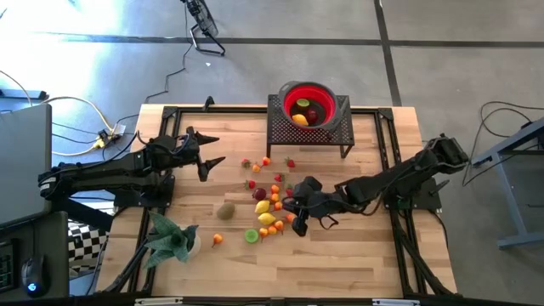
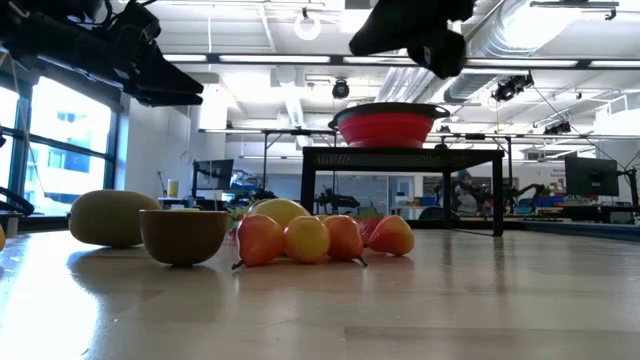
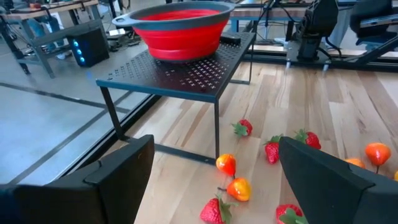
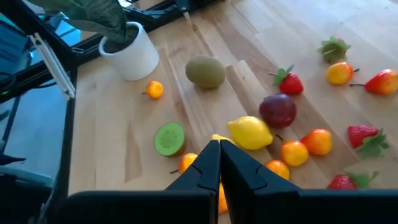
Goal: Pick & Place Fruit
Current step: Put the pear into the strainer on the shelf
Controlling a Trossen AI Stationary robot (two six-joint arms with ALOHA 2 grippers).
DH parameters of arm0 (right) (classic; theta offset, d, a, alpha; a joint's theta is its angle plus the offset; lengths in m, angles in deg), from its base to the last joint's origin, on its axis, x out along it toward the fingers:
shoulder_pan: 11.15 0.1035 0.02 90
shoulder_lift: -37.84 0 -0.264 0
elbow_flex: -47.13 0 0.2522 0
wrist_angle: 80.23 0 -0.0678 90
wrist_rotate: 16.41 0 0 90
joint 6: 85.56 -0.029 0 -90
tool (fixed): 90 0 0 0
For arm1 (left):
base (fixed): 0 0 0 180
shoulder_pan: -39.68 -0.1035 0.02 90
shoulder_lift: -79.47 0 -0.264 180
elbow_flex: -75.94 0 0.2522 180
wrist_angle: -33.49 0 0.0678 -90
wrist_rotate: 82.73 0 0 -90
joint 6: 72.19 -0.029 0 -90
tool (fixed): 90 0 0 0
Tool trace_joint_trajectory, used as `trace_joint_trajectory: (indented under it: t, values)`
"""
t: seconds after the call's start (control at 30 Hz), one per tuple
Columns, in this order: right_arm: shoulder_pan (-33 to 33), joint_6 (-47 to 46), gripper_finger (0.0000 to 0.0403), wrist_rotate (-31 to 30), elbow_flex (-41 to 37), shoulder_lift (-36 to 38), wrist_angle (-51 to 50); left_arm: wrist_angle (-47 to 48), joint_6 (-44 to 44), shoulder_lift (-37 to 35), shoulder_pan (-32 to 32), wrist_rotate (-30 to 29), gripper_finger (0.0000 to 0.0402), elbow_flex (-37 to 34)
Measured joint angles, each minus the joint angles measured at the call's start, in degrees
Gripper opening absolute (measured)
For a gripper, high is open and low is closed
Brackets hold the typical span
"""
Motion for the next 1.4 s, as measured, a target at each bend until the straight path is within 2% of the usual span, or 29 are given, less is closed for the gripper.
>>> trace_joint_trajectory:
  t: [0.17,0.3,0.43,0.6,0.8,0.9,1.1,1.2,1.3,1.4]
  values:
    - [1.2,-0.6,0.0003,-2.2,0.7,0.0,-1.4,0.0,0.0,0.0,0.0,0.0,0.0337,0.0]
    - [0.5,3.1,0.0003,-2.0,1.8,-1.3,-1.8,0.0,0.0,0.0,0.0,-0.1,0.0337,0.0]
    - [-0.9,8.0,0.0003,1.1,2.1,-3.6,-2.1,0.0,0.0,0.0,0.0,-0.2,0.0337,0.0]
    - [-2.7,10.0,0.0003,6.5,2.0,-6.9,-5.4,0.1,0.0,0.0,0.0,-0.3,0.0337,0.0]
    - [-4.3,11.4,0.0009,7.6,2.0,-9.4,-5.8,0.1,0.0,0.0,0.0,-1.5,0.0337,0.0]
    - [-5.0,11.5,0.0035,7.7,2.0,-9.6,-7.6,0.1,0.0,0.0,0.0,-1.6,0.0337,0.0]
    - [-5.6,14.2,0.0137,9.2,1.9,-10.3,-8.4,0.1,0.0,0.0,0.0,-1.7,0.0337,0.0]
    - [-5.5,15.6,0.0173,9.8,2.0,-10.3,-8.7,0.6,0.0,0.0,0.0,-1.7,0.0337,0.0]
    - [-5.5,17.1,0.0184,9.8,2.0,-10.3,-8.9,1.4,0.0,0.0,0.0,-1.7,0.0337,0.0]
    - [-5.6,17.6,0.0178,9.8,2.0,-11.4,-9.5,2.6,0.1,0.0,0.0,-1.7,0.0337,0.0]
